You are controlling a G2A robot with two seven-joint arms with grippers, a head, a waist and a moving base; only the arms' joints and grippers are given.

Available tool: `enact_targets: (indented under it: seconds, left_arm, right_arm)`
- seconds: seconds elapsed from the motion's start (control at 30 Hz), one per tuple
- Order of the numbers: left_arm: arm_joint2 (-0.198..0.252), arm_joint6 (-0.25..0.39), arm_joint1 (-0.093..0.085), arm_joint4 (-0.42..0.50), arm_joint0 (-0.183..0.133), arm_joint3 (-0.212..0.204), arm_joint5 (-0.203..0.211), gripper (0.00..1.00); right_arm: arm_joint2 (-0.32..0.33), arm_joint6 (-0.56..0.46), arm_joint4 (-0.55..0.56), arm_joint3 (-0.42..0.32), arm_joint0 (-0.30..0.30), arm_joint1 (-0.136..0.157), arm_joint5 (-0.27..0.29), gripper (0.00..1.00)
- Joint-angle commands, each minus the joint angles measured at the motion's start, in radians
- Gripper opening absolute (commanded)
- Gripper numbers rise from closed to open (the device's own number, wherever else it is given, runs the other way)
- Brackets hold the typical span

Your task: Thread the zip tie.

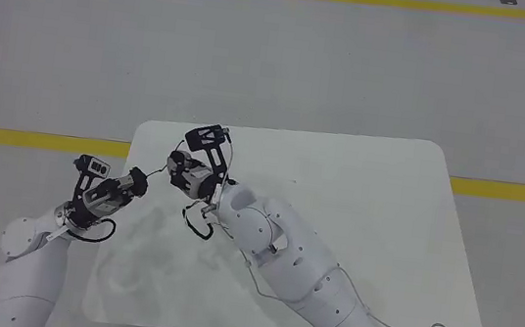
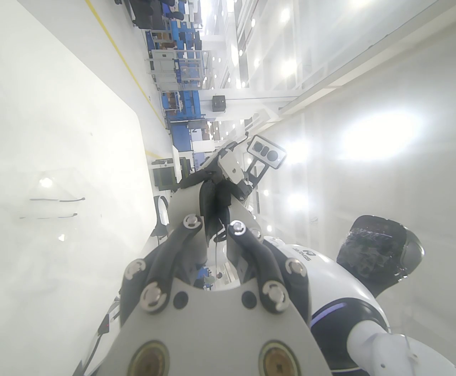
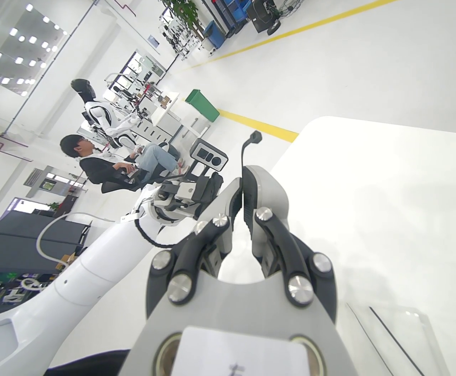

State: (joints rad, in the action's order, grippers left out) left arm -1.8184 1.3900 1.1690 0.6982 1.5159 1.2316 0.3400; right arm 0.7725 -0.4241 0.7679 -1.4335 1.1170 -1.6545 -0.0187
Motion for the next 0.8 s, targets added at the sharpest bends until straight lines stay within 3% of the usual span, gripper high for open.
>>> enact_targets:
  seconds: [0.0, 0.77]
  left_arm:
    - [0.000, 0.000, 0.000, 0.000, 0.000, 0.000, 0.000, 0.00]
    - [0.000, 0.000, 0.000, 0.000, 0.000, 0.000, 0.000, 0.00]
  right_arm:
    - [0.000, 0.001, 0.000, 0.001, 0.000, 0.000, 0.000, 0.00]
    - [-0.003, 0.003, -0.009, 0.027, -0.020, -0.006, 0.004, 0.00]
